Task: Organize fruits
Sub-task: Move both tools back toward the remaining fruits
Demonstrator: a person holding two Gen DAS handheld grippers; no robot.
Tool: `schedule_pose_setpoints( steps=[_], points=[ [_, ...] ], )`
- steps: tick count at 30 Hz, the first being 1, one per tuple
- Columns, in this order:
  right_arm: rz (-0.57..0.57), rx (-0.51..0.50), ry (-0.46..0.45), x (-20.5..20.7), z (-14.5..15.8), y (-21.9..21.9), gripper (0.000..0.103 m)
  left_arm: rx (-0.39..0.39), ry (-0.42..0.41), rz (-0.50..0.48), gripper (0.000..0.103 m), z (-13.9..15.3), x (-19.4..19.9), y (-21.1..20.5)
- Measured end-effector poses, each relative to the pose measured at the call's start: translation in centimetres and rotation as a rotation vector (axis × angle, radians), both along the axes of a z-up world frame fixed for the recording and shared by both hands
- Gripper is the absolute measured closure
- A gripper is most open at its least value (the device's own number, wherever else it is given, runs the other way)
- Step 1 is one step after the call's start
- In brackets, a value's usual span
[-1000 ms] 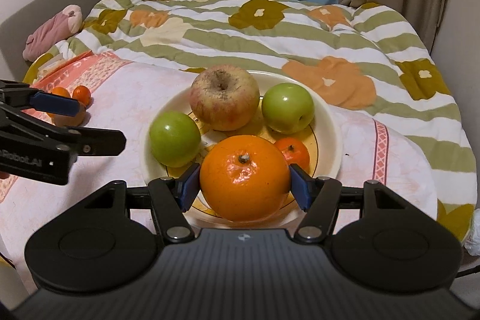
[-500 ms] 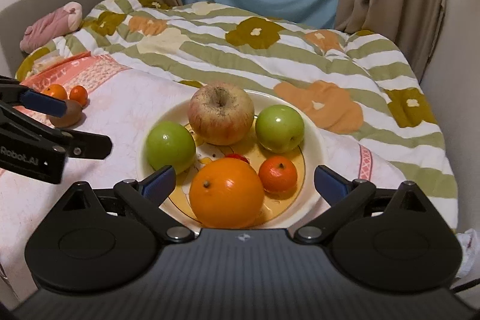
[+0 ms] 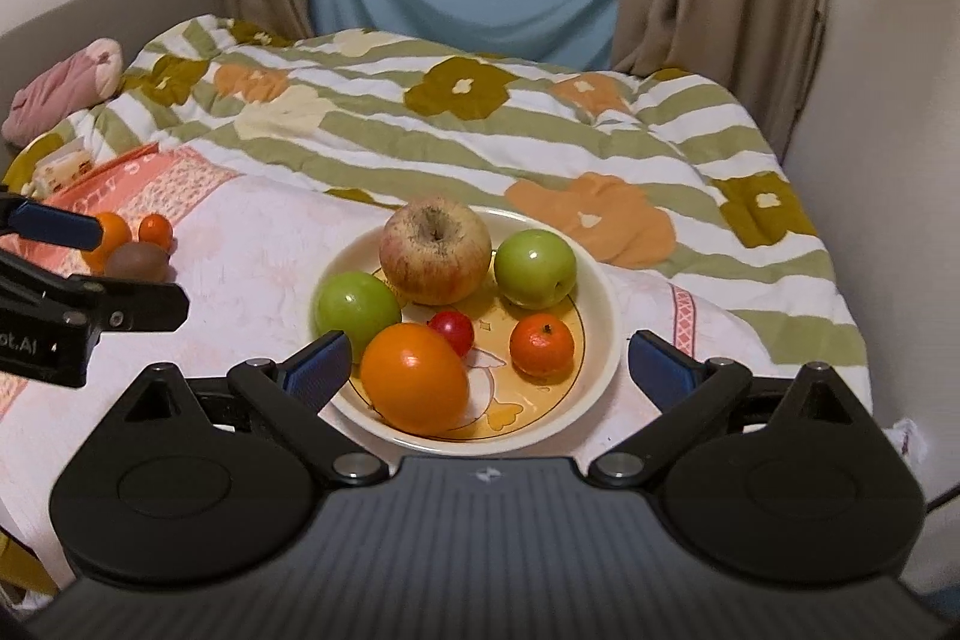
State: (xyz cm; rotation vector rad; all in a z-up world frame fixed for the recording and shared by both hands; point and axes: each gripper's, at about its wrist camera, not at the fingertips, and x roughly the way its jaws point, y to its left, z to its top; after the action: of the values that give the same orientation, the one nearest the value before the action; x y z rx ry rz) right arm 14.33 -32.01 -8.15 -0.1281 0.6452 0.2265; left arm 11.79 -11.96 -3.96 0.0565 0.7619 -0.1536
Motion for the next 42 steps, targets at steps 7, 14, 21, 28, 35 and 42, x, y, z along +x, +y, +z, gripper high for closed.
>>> schedule_pose_setpoints(
  steps=[7, 14, 21, 28, 35, 42],
  points=[
    [-0.057, 0.021, -0.019, -2.4, 2.4, 1.0, 0.000, 0.004, -0.032, -0.027, 0.009, 1.5, -1.9, 1.6],
    [-0.075, 0.049, -0.063, -4.7, 4.9, 3.4, 0.000, 0.020, -0.072, -0.010, 0.009, 2.9, -4.3, 4.8],
    [-0.040, 0.093, -0.052, -5.5, 5.4, 7.4, 0.000, 0.019, -0.059, 0.057, 0.009, 2.7, -6.2, 9.6],
    [0.019, 0.097, -0.038, -5.7, 4.2, 12.8, 0.000, 0.034, -0.015, 0.135, 0.009, 0.8, -7.4, 14.5],
    [0.141, 0.080, 0.003, -4.1, 2.5, 18.0, 0.000, 0.035, 0.042, 0.245, 0.009, -1.5, -7.6, 18.0],
    [0.265, 0.084, 0.042, -0.4, -0.6, 21.5, 0.000, 0.044, 0.135, 0.365, 0.018, -5.0, -5.9, 19.6]
  ],
)
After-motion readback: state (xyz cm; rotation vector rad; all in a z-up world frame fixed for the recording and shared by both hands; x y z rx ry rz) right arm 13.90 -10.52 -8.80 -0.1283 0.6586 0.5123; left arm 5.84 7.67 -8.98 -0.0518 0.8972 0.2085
